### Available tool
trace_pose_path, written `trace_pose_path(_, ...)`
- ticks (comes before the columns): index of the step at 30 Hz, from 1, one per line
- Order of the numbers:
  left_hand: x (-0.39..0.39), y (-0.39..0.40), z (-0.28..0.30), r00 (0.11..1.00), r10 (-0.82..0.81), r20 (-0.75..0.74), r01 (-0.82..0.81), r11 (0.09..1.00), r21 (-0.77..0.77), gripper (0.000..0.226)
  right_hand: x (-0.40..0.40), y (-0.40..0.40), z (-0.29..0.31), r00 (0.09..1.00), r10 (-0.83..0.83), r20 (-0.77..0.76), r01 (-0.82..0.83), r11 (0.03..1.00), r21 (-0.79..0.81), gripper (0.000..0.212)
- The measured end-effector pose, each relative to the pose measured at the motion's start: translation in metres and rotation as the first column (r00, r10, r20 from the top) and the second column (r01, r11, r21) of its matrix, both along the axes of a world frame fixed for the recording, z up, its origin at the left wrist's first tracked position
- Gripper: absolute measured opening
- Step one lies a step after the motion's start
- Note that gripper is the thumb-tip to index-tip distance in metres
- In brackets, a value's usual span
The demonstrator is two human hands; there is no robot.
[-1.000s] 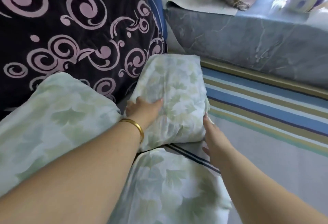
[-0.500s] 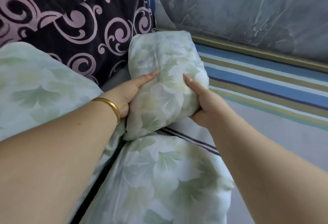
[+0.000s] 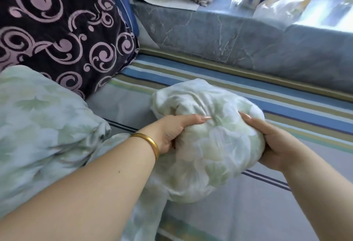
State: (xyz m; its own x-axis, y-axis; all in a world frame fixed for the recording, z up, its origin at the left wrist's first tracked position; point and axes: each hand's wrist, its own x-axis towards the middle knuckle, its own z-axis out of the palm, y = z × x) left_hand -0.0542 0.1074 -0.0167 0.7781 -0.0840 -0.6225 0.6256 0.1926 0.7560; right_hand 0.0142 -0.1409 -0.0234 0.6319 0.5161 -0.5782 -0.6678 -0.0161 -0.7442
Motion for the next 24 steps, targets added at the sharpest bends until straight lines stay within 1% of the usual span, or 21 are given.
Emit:
trace_pose_path(2, -0.011, -0.039, -0.003, 0.996, -0.080, -0.038, 0.081, 0.996, 0.036, 0.060, -0.019, -0.055, 0.002, 0.997, 0.076, -0.013, -0.077, 0.996, -0.054, 0.061)
trace_pose_path(4, -0.024, -0.074, -0.008, 0.975, -0.210, -0.072, 0.216, 0.973, 0.082, 0.071, -0.039, -0.109, 0.002, 0.991, 0.129, -0.033, -0.132, 0.983, -0.128, 0.065)
trace_pose_path(6, -0.036, -0.103, -0.012, 0.906, -0.403, -0.130, 0.418, 0.901, 0.117, 0.075, -0.059, -0.154, 0.001, 0.975, 0.208, -0.075, -0.219, 0.955, -0.199, 0.066)
trace_pose_path(8, -0.044, -0.129, -0.013, 0.791, -0.572, -0.218, 0.603, 0.790, 0.112, 0.074, -0.077, -0.189, 0.001, 0.937, 0.326, -0.128, -0.348, 0.903, -0.250, 0.067)
trace_pose_path(10, -0.050, -0.135, -0.017, 0.711, -0.635, -0.303, 0.690, 0.713, 0.124, 0.080, -0.086, -0.200, -0.004, 0.890, 0.415, -0.188, -0.455, 0.836, -0.306, 0.063)
trace_pose_path(12, -0.054, -0.145, -0.021, 0.693, -0.602, -0.395, 0.704, 0.684, 0.193, 0.099, -0.093, -0.212, -0.010, 0.875, 0.420, -0.238, -0.482, 0.789, -0.380, 0.061)
trace_pose_path(13, -0.058, -0.148, -0.024, 0.717, -0.556, -0.421, 0.679, 0.695, 0.237, 0.108, -0.095, -0.215, -0.014, 0.885, 0.392, -0.252, -0.465, 0.775, -0.427, 0.065)
trace_pose_path(14, -0.062, -0.149, -0.028, 0.768, -0.477, -0.428, 0.614, 0.738, 0.280, 0.116, -0.096, -0.218, -0.020, 0.905, 0.343, -0.252, -0.424, 0.770, -0.477, 0.071)
trace_pose_path(15, -0.067, -0.150, -0.033, 0.833, -0.362, -0.418, 0.507, 0.801, 0.317, 0.120, -0.096, -0.218, -0.025, 0.934, 0.271, -0.235, -0.356, 0.772, -0.527, 0.077)
trace_pose_path(16, -0.070, -0.150, -0.038, 0.892, -0.217, -0.396, 0.365, 0.862, 0.351, 0.124, -0.096, -0.218, -0.031, 0.963, 0.181, -0.199, -0.263, 0.781, -0.566, 0.081)
trace_pose_path(17, -0.071, -0.150, -0.044, 0.931, -0.056, -0.360, 0.202, 0.902, 0.382, 0.129, -0.095, -0.215, -0.038, 0.986, 0.083, -0.146, -0.154, 0.788, -0.596, 0.083)
trace_pose_path(18, -0.072, -0.148, -0.051, 0.944, 0.090, -0.317, 0.044, 0.920, 0.390, 0.134, -0.092, -0.211, -0.046, 0.996, -0.008, -0.085, -0.045, 0.791, -0.610, 0.085)
trace_pose_path(19, -0.070, -0.147, -0.058, 0.941, 0.199, -0.273, -0.089, 0.926, 0.367, 0.134, -0.087, -0.207, -0.053, 0.996, -0.085, -0.032, 0.048, 0.792, -0.609, 0.085)
trace_pose_path(20, -0.068, -0.145, -0.065, 0.934, 0.273, -0.230, -0.195, 0.930, 0.313, 0.128, -0.083, -0.201, -0.060, 0.990, -0.138, 0.000, 0.111, 0.800, -0.590, 0.083)
trace_pose_path(21, -0.066, -0.145, -0.070, 0.930, 0.319, -0.184, -0.272, 0.931, 0.243, 0.113, -0.080, -0.194, -0.065, 0.986, -0.168, 0.009, 0.145, 0.818, -0.557, 0.081)
trace_pose_path(23, -0.061, -0.147, -0.077, 0.930, 0.351, -0.111, -0.336, 0.933, 0.131, 0.081, -0.074, -0.179, -0.073, 0.978, -0.210, -0.021, 0.175, 0.864, -0.471, 0.080)
trace_pose_path(24, -0.059, -0.148, -0.081, 0.934, 0.346, -0.090, -0.338, 0.936, 0.100, 0.075, -0.071, -0.172, -0.077, 0.972, -0.233, -0.043, 0.193, 0.884, -0.426, 0.080)
